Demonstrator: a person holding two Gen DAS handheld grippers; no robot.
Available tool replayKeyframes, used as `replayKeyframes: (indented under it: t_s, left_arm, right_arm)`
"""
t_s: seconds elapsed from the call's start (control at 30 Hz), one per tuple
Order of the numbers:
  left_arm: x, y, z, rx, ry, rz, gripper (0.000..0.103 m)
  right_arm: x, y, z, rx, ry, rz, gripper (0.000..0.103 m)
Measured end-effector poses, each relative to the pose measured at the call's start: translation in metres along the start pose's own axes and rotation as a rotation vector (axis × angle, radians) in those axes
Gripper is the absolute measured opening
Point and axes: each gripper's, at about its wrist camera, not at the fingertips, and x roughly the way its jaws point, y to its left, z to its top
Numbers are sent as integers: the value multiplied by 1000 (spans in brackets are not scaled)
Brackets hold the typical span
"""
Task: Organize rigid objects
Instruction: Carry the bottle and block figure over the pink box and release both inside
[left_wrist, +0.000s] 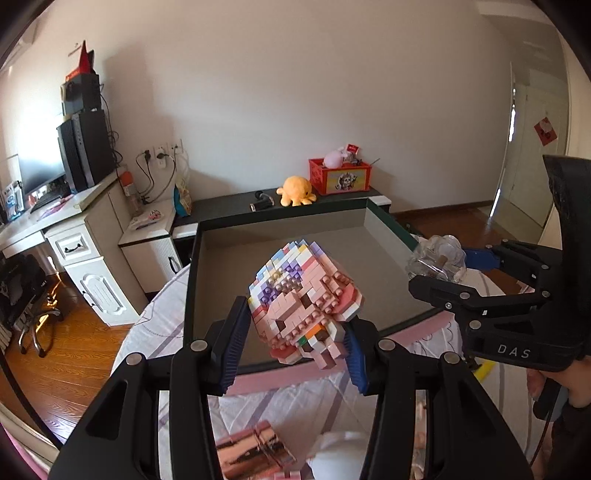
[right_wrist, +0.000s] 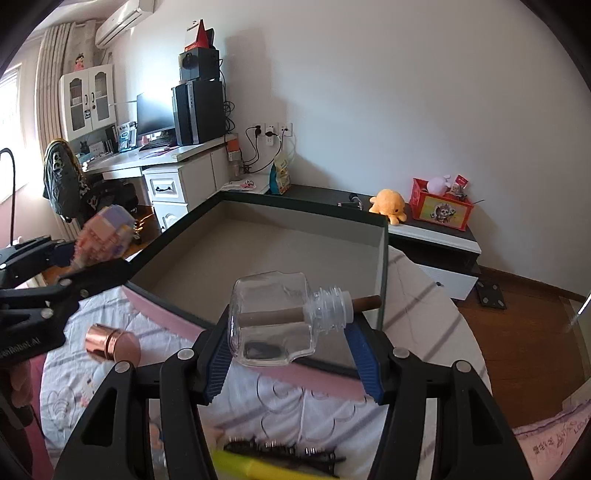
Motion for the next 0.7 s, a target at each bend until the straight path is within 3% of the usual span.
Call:
replayKeyframes:
  t_s: [0.13,0.37,0.4,0.43,0.6,0.7]
  left_arm:
    - [45,9,10,-15,101,30,48]
    - [81,16,-4,-26,195,89,49]
    - [82,17,-6,-32,197,95,54]
    - [83,18,-7,-40,197,98,66]
    - [47,17,-11,-57,97,123,87]
    - [2,11,-18,-58,-24,186,98]
  right_arm:
    - [47,2,21,6,73,32,59]
    - [106,7,18,11,203,55,59]
    - [107,5,16,20,208,55,59]
    - [109,5,14,27,213,51,60]
    - [94,2,12,45,176,17,79]
    - [56,3,16,51,88,-3,80]
